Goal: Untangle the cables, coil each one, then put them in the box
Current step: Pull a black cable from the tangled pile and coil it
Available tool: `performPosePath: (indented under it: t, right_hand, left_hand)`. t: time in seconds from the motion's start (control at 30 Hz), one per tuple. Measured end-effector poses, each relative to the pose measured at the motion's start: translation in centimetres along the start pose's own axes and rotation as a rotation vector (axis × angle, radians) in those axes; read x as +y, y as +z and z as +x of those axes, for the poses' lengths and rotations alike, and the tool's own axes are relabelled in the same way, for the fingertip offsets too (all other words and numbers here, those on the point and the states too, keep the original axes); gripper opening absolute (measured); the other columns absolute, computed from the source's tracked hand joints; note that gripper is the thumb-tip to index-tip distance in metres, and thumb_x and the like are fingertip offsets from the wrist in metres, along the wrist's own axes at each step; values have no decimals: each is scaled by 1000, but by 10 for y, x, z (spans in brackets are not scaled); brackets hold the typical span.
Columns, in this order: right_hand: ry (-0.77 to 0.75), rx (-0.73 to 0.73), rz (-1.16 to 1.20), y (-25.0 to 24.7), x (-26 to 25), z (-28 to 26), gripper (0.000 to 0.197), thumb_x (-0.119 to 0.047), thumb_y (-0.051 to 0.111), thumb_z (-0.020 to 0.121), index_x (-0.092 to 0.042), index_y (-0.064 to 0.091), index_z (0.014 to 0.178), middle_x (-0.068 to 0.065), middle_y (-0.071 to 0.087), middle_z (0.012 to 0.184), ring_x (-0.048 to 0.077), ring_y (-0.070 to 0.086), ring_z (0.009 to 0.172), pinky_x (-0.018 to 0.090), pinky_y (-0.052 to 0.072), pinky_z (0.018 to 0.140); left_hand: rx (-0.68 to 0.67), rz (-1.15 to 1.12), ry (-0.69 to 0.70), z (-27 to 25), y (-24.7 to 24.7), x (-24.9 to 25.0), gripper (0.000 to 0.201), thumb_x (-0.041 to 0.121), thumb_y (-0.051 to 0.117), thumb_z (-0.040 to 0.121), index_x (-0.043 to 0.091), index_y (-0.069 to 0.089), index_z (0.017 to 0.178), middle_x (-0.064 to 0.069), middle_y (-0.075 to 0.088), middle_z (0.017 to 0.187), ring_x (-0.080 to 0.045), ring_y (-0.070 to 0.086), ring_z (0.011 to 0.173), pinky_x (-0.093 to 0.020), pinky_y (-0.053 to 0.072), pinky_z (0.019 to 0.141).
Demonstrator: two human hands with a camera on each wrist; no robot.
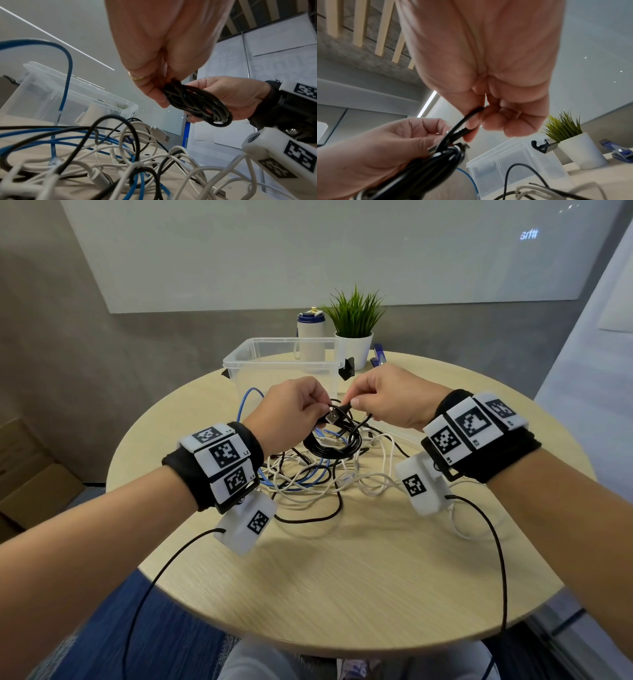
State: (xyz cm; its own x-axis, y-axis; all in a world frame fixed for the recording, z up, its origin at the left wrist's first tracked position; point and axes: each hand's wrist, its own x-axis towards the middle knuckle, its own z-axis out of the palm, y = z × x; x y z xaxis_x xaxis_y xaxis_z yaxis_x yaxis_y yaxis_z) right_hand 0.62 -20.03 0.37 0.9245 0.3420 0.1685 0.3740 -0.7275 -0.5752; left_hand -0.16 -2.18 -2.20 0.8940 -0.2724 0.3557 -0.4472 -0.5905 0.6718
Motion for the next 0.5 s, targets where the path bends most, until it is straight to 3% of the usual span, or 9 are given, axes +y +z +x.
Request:
performPosePath:
  t: [0.17, 0.23, 0.33, 0.43, 0.5]
  right_hand:
    - [37, 25, 110, 3, 3, 0, 28, -12, 51, 95, -28, 63, 75, 1, 60, 74, 17, 55, 76, 37, 49, 74]
    - [30, -24, 114, 2, 2, -1, 27, -12, 52, 94, -27, 65, 76, -2, 59, 73, 14, 53, 74, 32, 45, 71]
    - [16, -79, 149, 4, -1, -4, 25, -9, 55, 93, -26, 65, 78, -3, 59, 69, 8, 51, 66, 21, 41, 63]
    - [19, 26, 310, 7, -2, -6, 15, -3, 63, 88, -16, 66, 80, 0, 62, 69, 1, 56, 55, 12, 41, 53]
    - [54, 114, 444, 8, -1, -6, 9, -2, 65, 86, -10, 65, 82, 3, 63, 68, 3, 57, 53, 14, 42, 50]
  left_hand:
    - [33, 12, 16, 2, -2, 2, 22, 7, 57, 90, 24, 55, 76, 1, 68, 72, -15, 66, 68, -28, 53, 66]
    - [30, 16, 23, 1, -2, 2, 22, 8, 59, 90, 24, 56, 75, 3, 67, 71, -9, 64, 65, -19, 51, 63]
    - [38, 59, 25, 0, 2, 2, 22, 9, 61, 89, 24, 56, 73, 9, 63, 67, 6, 51, 51, -6, 37, 51]
    - [66, 32, 13, 1, 2, 2, 20, 9, 62, 88, 22, 57, 74, 0, 66, 69, 1, 50, 49, -9, 37, 49]
    - [90, 6, 5, 2, 1, 2, 22, 10, 64, 87, 23, 56, 72, 1, 66, 67, -3, 52, 51, -13, 39, 52]
